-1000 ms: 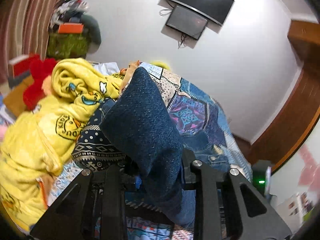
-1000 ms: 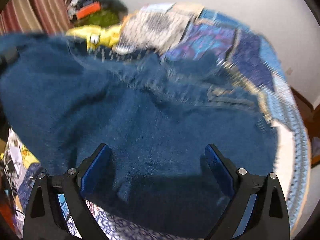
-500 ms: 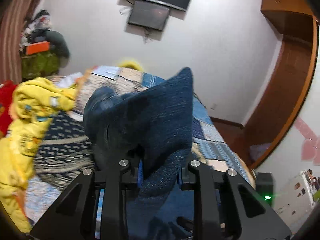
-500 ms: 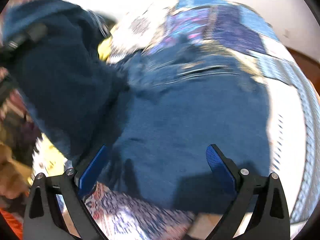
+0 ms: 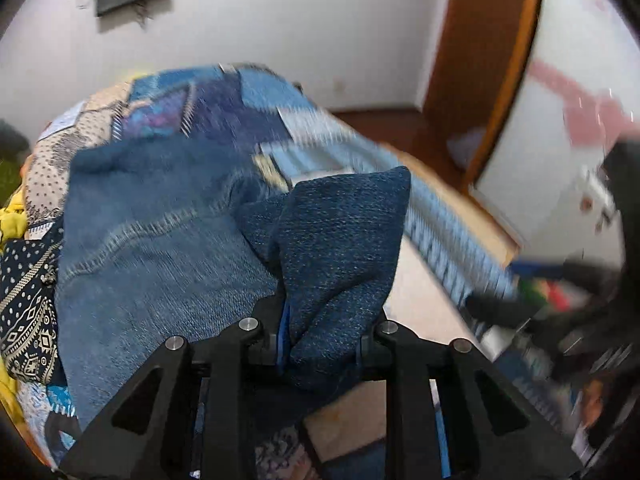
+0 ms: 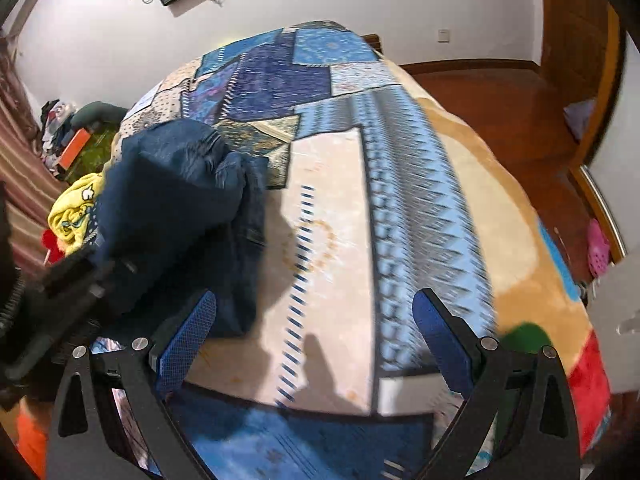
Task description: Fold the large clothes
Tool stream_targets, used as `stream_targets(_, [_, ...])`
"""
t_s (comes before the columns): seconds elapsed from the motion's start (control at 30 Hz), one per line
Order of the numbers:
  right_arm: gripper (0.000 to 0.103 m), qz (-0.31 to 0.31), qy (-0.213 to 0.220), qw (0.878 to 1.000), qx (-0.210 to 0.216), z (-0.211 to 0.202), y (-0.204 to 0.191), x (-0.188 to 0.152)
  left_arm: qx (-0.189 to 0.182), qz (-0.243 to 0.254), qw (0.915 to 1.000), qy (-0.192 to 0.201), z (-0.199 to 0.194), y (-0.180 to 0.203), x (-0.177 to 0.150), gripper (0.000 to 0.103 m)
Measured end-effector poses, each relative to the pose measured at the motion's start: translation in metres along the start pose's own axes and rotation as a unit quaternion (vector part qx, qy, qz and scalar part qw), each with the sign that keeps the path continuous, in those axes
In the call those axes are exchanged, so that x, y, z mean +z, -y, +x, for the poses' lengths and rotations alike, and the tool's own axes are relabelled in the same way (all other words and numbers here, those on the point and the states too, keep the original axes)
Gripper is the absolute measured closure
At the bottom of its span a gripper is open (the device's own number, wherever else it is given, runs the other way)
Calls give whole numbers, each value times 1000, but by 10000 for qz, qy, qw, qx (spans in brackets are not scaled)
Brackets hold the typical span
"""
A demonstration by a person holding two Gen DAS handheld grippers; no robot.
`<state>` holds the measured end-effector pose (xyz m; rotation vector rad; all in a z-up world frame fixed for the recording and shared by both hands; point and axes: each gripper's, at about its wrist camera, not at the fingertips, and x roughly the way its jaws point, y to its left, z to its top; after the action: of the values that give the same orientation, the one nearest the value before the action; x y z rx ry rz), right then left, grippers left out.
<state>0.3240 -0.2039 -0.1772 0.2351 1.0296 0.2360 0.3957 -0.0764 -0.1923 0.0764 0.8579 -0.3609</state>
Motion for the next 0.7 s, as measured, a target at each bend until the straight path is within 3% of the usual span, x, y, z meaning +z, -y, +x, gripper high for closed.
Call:
stream_targets(0.13, [5, -52, 36, 10000, -60, -10, 5, -5, -54, 450, 9988, -163, -9, 3, -17, 78])
stream_targets(0.27, [5, -188, 171, 9997, -16, -23, 1, -1, -312, 517, 9977, -316, -25, -3, -30, 58])
stream_targets(0.4, [5, -412, 422, 9981, 196, -39, -21, 6, -680, 354, 9964, -367, -52, -15, -38, 47])
stream_targets(0.47, [5, -591, 545, 9963, 316, -43, -36, 11, -552, 225, 9977, -309, -68, -24, -40, 34])
stream_targets(0.53, [5, -775, 603, 9943, 424, -43, -52, 15, -304, 45, 9994, -143, -86, -43, -41, 29])
stream_targets(0.63, [5, -1049, 612, 9914, 496, -32, -76, 22, 130, -350, 9993, 76, -104, -79, -41, 15])
stream_targets(0.7, [5, -1197, 504, 9900, 549, -19, -88, 24, 500, -609, 9968, 136, -108, -102, -42, 13])
